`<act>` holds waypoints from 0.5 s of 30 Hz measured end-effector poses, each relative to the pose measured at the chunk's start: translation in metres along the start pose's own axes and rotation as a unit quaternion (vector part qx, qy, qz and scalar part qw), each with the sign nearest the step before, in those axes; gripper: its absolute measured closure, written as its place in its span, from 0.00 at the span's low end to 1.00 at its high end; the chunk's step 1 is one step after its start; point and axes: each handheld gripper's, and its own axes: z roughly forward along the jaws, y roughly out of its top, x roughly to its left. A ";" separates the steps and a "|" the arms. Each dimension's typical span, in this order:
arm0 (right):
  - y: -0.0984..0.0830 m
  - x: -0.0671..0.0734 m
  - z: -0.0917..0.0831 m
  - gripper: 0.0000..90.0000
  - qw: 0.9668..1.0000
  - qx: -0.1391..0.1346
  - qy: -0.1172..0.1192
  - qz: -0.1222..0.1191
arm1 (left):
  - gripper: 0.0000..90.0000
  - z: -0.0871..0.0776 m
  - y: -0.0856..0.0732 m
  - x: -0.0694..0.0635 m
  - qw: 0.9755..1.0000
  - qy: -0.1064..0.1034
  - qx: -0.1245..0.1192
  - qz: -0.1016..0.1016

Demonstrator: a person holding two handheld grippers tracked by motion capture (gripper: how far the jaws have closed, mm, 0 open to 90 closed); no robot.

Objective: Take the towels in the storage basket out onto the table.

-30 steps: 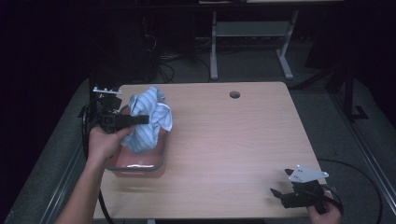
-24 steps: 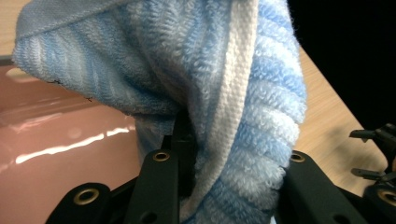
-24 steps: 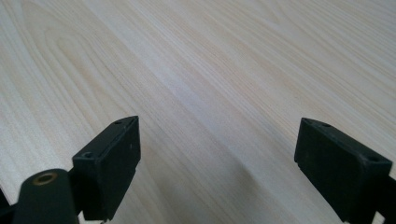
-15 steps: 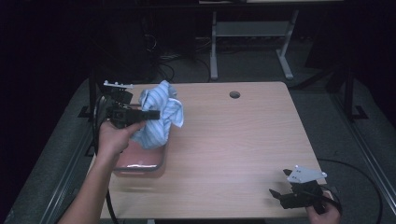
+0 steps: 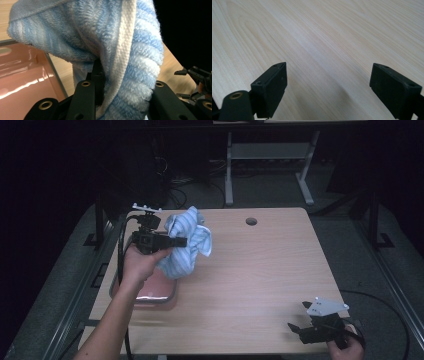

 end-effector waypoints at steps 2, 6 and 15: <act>0.000 0.001 0.000 0.15 1.000 -0.001 0.002 0.005 | 0.77 0.003 0.001 -0.003 1.000 -0.003 0.000 0.002; 0.000 -0.001 0.000 0.15 1.000 -0.006 0.001 0.004 | 0.77 0.010 0.004 -0.006 1.000 -0.003 0.007 0.005; 0.000 -0.002 0.000 0.15 1.000 -0.008 0.001 0.005 | 0.77 0.025 0.010 -0.014 1.000 -0.009 0.013 0.006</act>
